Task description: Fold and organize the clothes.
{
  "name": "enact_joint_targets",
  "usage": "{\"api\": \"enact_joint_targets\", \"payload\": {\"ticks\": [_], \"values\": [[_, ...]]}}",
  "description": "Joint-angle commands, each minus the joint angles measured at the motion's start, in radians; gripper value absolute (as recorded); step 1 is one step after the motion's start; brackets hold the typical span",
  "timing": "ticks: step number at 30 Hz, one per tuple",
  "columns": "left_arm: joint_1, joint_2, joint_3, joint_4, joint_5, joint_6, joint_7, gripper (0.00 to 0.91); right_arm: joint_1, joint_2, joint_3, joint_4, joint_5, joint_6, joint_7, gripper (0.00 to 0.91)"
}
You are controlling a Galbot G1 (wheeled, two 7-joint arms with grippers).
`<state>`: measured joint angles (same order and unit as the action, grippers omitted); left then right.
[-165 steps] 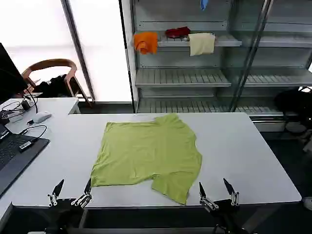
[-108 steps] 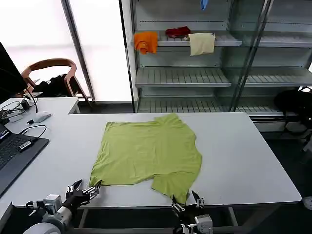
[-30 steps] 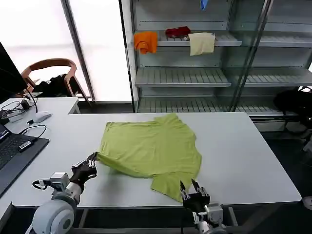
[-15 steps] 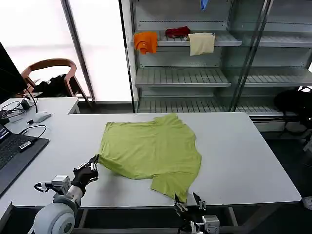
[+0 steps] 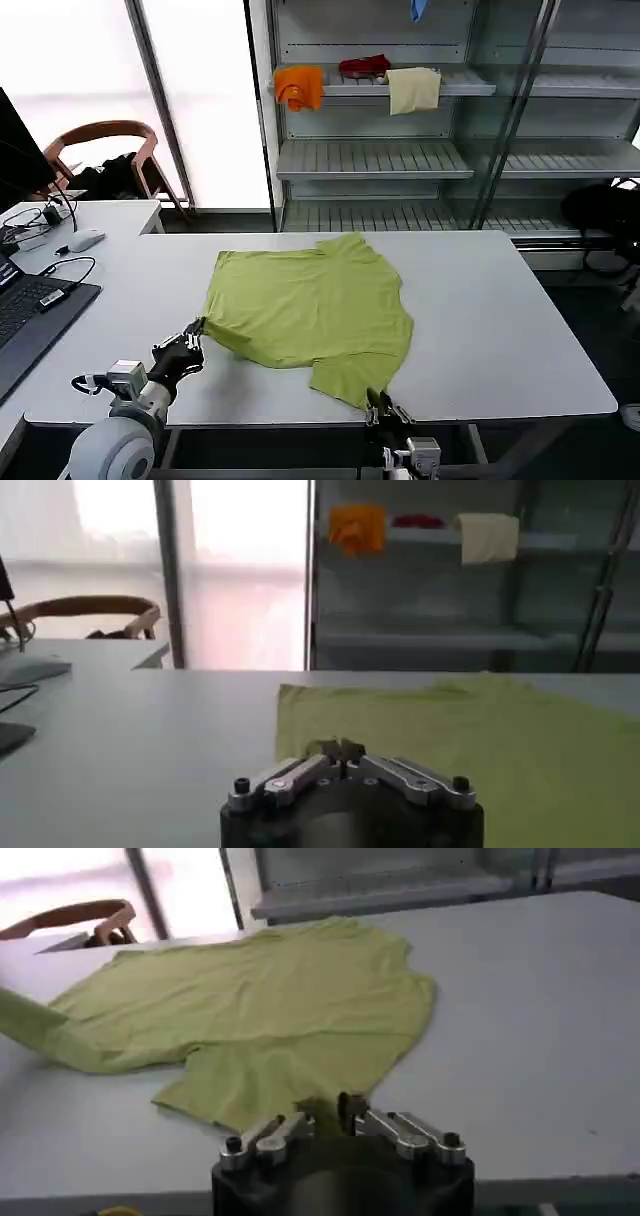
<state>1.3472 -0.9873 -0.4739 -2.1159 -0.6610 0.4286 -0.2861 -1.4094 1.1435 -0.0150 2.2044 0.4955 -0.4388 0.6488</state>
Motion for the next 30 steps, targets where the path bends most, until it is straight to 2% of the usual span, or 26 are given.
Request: {"api": "enact_joint_targets", "payload": {"ticks": [1,5,13,16,18,23,26,30], "values": [[0.001,0.004,-0.007,-0.013,-0.006,0.001,0.000,0.010,0.023,-0.004,0.007,0.027,-0.081,0.032,-0.014,0.000],[-0.007,0.004,-0.013,-0.020,-0.016,-0.001,-0.007,0.010,0.039,-0.020,0.018,0.068,-0.136,0.048,-0.021,0.000],[-0.037,0.002,-0.012,-0.001,-0.031,-0.008,-0.032,0.010,0.130,-0.066,0.094,0.092,-0.141,0.006,-0.056,0.000],[-0.054,-0.008,-0.001,0.023,-0.030,-0.009,-0.039,0.010,0.197,-0.082,0.107,0.063,-0.135,-0.013,-0.088,0.000],[-0.066,-0.018,0.010,0.041,-0.029,-0.011,-0.038,0.010,0.241,-0.092,0.111,0.028,-0.114,-0.024,-0.129,0.000],[-0.105,-0.048,0.045,0.121,-0.007,-0.030,-0.037,0.020,0.350,-0.087,0.085,-0.077,-0.025,-0.053,-0.186,0.000],[-0.134,-0.062,0.057,0.167,0.001,-0.049,-0.048,0.010,0.421,-0.077,0.065,-0.126,0.043,-0.075,-0.198,0.000],[-0.174,-0.076,0.076,0.208,0.014,-0.076,-0.073,0.010,0.476,-0.074,0.037,-0.180,0.070,-0.094,-0.210,0.000]]}}
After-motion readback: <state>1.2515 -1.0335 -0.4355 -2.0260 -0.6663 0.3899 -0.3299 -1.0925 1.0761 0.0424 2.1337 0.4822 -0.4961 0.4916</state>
